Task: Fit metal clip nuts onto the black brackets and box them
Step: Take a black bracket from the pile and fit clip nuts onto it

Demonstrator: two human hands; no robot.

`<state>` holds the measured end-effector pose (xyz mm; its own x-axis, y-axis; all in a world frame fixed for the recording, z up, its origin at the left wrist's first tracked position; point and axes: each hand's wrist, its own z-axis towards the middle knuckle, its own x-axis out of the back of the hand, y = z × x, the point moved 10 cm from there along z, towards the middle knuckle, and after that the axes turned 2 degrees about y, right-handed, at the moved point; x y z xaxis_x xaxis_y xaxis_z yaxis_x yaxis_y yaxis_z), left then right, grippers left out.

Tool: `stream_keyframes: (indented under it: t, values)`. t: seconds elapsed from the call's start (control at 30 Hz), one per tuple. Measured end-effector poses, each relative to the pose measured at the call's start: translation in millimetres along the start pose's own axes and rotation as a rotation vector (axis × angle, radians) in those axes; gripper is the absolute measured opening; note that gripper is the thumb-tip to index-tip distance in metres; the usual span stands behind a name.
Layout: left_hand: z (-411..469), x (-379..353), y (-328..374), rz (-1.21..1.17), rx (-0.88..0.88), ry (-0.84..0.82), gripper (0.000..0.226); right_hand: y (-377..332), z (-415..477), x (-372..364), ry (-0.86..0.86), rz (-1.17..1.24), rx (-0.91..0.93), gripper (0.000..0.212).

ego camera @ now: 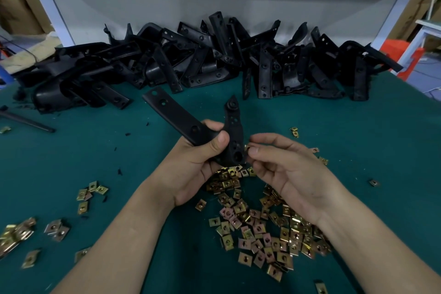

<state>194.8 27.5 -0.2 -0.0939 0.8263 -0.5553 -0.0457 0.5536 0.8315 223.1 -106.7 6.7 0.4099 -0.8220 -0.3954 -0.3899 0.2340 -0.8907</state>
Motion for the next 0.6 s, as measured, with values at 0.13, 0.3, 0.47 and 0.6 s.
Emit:
stream_keyframes:
  t: [0.13, 0.3, 0.47, 0.6]
  values:
    - [-0.9, -1.5, -2.5, 0.014, 0.019, -0.005, 0.016, -3.5, -0.6, -0.8, -0.023, -0.002, 0.021, 0.028]
    - [-0.8, -1.7, -2.4, 0.023, 0.017, -0.018, 0.019, -0.9, -1.3, -2.6, -0.036, -0.058, 0.013, 0.028]
    - [-0.2, -2.9, -3.1, 0.069, 0.006, -0.02, 0.02, 2.1, -1.7, 2.2, 0.004, -0.08, -0.008, 0.04]
    - [0.6, -1.7, -4.3, 0.128, -0.014, -0.012, 0.028, 8.5, -2.6, -0.5, 0.012, -0.125, -0.017, 0.042]
